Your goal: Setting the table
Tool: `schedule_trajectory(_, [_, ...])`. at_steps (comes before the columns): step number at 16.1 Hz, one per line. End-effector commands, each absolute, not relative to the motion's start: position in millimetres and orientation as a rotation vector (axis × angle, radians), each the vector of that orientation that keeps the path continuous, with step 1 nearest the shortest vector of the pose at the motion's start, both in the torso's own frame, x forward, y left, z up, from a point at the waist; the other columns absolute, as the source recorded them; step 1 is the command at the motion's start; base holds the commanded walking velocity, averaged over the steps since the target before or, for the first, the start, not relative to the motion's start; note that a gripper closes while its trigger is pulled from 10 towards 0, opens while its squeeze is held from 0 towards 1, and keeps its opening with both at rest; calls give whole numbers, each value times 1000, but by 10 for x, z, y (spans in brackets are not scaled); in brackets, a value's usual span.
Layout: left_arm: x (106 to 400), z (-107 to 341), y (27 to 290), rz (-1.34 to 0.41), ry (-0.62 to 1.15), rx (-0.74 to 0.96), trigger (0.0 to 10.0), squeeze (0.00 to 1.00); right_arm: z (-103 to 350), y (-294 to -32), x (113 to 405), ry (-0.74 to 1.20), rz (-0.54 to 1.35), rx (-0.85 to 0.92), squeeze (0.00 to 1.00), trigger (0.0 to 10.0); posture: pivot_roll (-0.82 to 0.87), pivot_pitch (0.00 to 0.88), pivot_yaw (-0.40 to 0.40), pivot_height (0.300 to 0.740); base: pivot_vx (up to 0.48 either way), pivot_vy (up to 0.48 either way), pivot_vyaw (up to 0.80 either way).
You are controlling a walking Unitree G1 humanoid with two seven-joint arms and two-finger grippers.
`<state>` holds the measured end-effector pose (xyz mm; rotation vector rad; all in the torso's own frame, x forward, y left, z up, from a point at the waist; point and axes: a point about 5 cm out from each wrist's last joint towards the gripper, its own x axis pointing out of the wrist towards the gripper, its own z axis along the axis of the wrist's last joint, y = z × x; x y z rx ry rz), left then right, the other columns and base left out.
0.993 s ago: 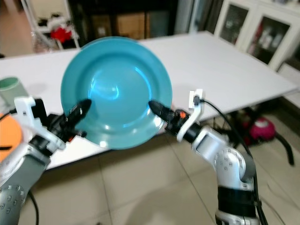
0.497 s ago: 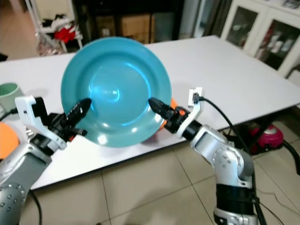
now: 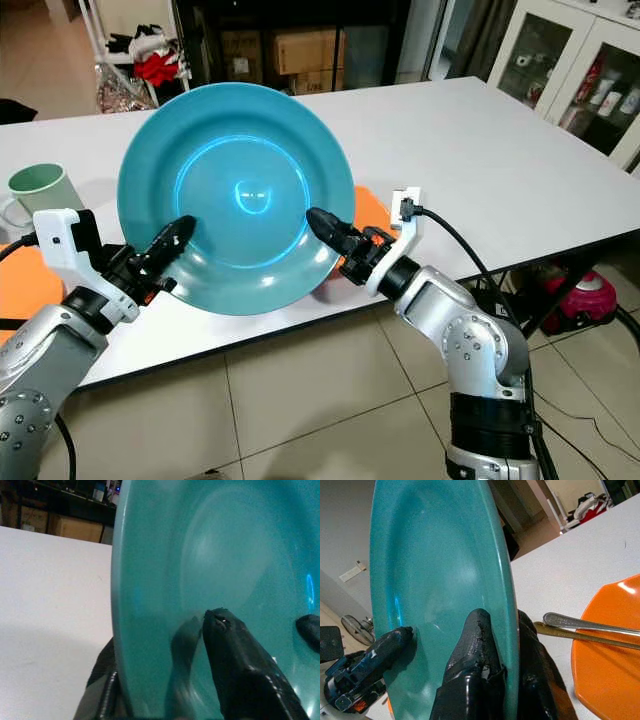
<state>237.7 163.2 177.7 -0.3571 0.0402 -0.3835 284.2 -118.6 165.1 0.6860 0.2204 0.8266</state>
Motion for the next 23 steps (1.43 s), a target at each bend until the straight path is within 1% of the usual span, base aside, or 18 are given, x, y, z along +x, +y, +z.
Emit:
schedule_trajectory(1, [2395,1912,1522,-454,-21,-400,10000,1000,1714,-1053,2841,234,873,652,0,10000,-49,0,21,740,0,0,0])
schedule_trajectory(3, [2397,1927,1558,-445,-33,-404,10000,1000,1718,-1096,2851,228,859,650,0,10000,-50,0,20,740,0,0,0])
schedule_trajectory(5, [2393,1955,1658,-417,-62,-428,10000,1000,1742,-1221,2880,210,828,650,0,10000,-53,0,22,740,0,0,0])
schedule_trajectory(9, [2386,2038,1779,-389,-125,-500,10000,988,1803,-1392,2905,182,812,653,0,10000,-57,0,25,740,0,0,0])
schedule_trajectory(10, [2389,2072,1857,-361,-161,-548,10000,24,1838,-1483,2918,166,801,654,0,10000,-59,0,25,740,0,0,0])
schedule_trajectory(11, [2389,2073,1876,-352,-165,-553,10000,24,1844,-1504,2921,163,796,654,0,10000,-59,0,25,740,0,0,0])
schedule_trajectory(12, [2389,2074,1914,-335,-169,-552,10000,0,1852,-1541,2931,157,783,650,0,10000,-59,0,24,740,0,0,0])
schedule_trajectory(14, [2383,2065,1985,-299,-170,-531,10000,0,1874,-1608,2941,142,758,659,0,10000,-58,0,24,740,0,0,0])
schedule_trajectory(16, [2386,2072,2194,-134,-184,-347,10000,0,2003,-1661,2970,58,659,515,0,10000,-59,0,27,740,0,0,0])
schedule_trajectory(18, [2354,2111,2292,-59,-206,-252,10000,0,2174,-1637,2947,-62,618,520,0,10000,-62,0,31,740,0,0,0])
schedule_trajectory(20, [2307,2156,2303,-21,-227,-202,10000,0,2261,-1622,2932,-149,565,539,0,10000,-64,0,36,740,0,0,0])
schedule_trajectory(21, [2278,2147,2258,-31,-209,-150,10000,0,2270,-1581,2910,-160,569,504,0,10000,-64,0,38,740,0,0,0])
schedule_trajectory(22, [2257,2134,2223,-42,-196,-117,10000,0,2261,-1543,2893,-153,581,476,0,10000,-65,0,41,740,0,0,0])
schedule_trajectory(23, [2208,2092,2147,-58,-158,-43,10000,0,2219,-1441,2846,-114,624,438,0,10000,-63,0,42,740,0,0,0])
